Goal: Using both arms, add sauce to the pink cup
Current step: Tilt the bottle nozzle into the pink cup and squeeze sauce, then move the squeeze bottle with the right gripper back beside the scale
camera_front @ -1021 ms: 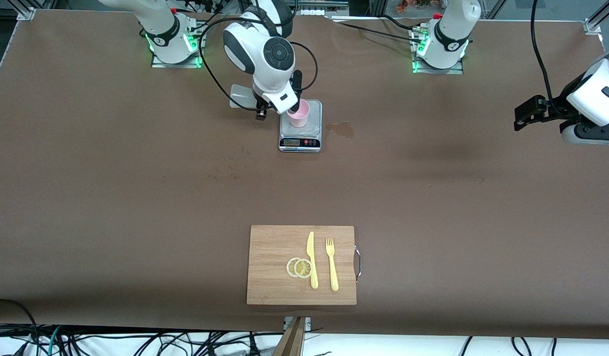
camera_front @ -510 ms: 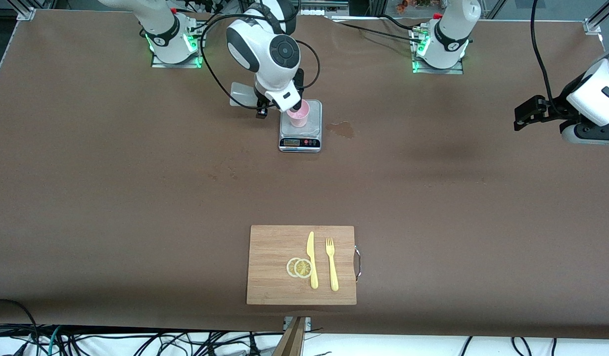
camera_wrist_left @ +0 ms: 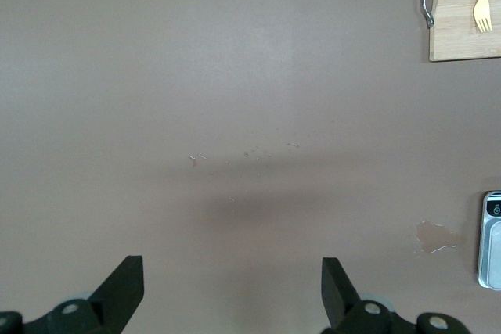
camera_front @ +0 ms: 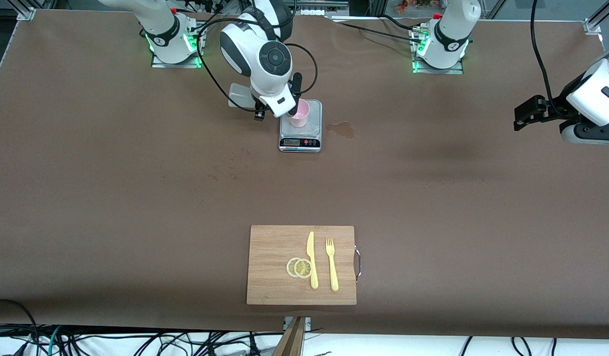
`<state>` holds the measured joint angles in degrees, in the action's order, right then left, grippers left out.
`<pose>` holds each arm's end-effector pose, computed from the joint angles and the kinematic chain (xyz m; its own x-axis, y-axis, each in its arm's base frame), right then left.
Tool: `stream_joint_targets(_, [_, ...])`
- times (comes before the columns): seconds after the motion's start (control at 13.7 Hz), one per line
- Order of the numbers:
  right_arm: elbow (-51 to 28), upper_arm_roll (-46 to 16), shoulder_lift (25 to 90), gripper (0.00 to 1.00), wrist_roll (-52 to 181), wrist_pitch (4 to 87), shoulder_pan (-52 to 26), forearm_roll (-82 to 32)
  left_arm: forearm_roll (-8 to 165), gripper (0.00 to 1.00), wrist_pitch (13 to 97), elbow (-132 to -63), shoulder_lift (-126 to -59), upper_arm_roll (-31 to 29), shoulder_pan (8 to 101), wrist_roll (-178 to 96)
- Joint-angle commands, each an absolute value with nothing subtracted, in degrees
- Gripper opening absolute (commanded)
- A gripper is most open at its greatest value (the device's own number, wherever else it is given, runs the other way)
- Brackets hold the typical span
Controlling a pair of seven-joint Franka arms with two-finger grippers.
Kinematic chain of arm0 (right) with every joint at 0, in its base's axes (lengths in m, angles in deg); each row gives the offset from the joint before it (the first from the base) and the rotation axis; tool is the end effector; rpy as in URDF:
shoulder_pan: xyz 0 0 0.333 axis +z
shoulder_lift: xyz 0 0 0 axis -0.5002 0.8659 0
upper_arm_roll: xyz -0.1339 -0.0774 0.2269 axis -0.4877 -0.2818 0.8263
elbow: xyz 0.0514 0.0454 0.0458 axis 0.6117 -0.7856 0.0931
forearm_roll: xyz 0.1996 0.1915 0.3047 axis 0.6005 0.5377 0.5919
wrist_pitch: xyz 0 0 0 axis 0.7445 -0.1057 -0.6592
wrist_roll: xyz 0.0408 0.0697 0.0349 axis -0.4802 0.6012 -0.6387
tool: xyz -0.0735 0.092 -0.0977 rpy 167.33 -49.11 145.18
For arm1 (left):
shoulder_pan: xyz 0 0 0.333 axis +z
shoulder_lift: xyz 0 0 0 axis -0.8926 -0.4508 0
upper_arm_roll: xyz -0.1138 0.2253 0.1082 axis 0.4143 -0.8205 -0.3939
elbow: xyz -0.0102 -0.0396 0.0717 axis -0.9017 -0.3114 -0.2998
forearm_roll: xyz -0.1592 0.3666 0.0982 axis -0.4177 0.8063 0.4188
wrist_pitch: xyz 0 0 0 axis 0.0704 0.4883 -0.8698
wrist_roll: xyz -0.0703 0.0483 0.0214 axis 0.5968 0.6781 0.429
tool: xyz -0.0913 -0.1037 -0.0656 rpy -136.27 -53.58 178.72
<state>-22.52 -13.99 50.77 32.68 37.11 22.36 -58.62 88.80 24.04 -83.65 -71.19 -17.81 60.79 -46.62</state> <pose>0.3732 0.4212 0.2267 0.0803 0.9640 -0.2533 0.9671 -0.1369 -0.2144 0.5818 -0.0328 0.5262 0.9962 -0.0492 -0.0721 -0.0510 -0.9984 -0.0235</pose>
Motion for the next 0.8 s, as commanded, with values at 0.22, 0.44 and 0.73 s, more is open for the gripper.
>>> stream_joint_targets(0.22, [-23.04,-12.77,46.15,0.16,29.73,34.84,22.01,-54.13,89.08,1.00,22.96,-82.98,-71.46,-16.75,59.95,-46.53])
stream_joint_targets(0.44, [-22.96,-12.77,44.74,0.16,28.67,33.35,22.01,-53.69,89.08,1.00,21.47,-82.98,-71.11,-16.75,60.04,-46.89])
stream_joint_targets(0.73, [-22.69,-12.77,42.37,0.16,26.30,31.50,19.82,-51.67,88.99,1.00,21.82,-82.63,-71.28,-16.84,60.13,-46.62])
